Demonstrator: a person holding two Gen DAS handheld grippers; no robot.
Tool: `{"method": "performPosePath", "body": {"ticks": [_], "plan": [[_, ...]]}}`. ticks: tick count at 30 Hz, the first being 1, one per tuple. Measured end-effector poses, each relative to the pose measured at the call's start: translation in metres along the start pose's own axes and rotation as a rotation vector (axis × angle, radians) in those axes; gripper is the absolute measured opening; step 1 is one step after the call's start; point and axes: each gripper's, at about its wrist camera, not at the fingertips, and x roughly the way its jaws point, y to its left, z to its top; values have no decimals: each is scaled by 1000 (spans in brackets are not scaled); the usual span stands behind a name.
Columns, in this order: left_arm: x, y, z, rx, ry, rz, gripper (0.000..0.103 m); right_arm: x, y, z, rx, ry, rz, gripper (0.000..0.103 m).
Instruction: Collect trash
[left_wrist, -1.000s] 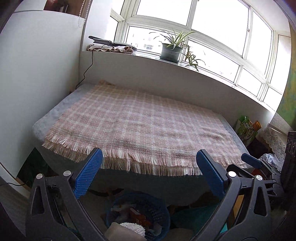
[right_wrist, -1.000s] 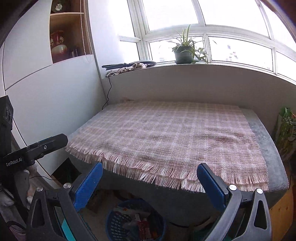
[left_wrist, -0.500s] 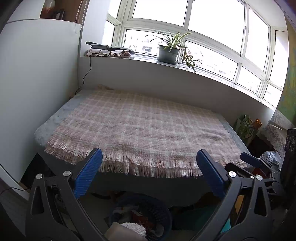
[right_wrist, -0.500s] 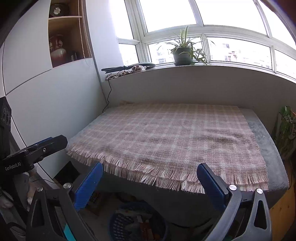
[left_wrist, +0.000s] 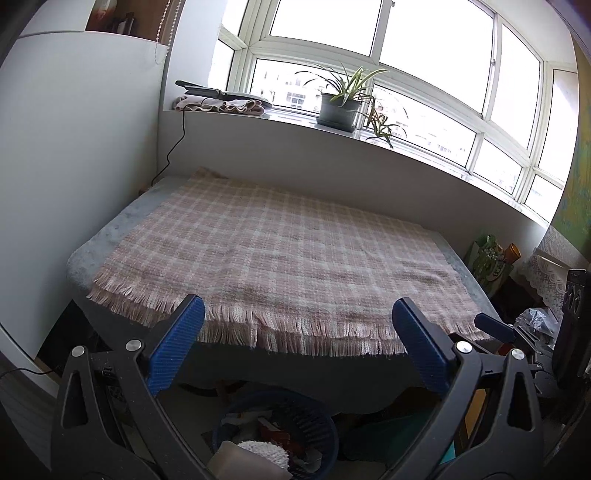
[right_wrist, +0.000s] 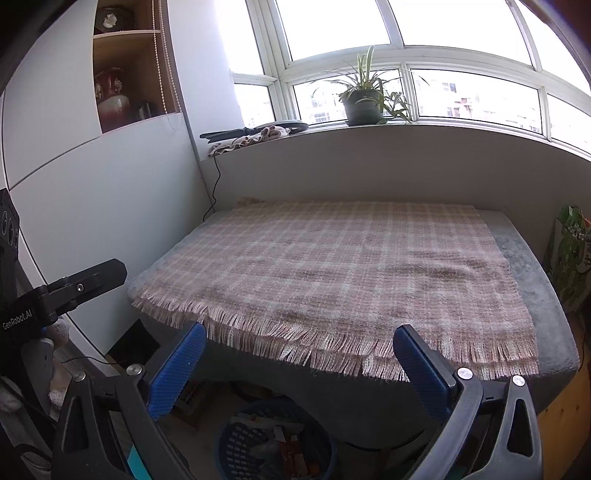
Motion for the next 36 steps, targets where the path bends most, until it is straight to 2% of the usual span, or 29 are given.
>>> {"method": "performPosePath", "body": {"ticks": [36], "plan": [[-6, 0, -4, -30, -5, 71, 103, 3, -3, -8, 21, 25, -12, 103]]}}
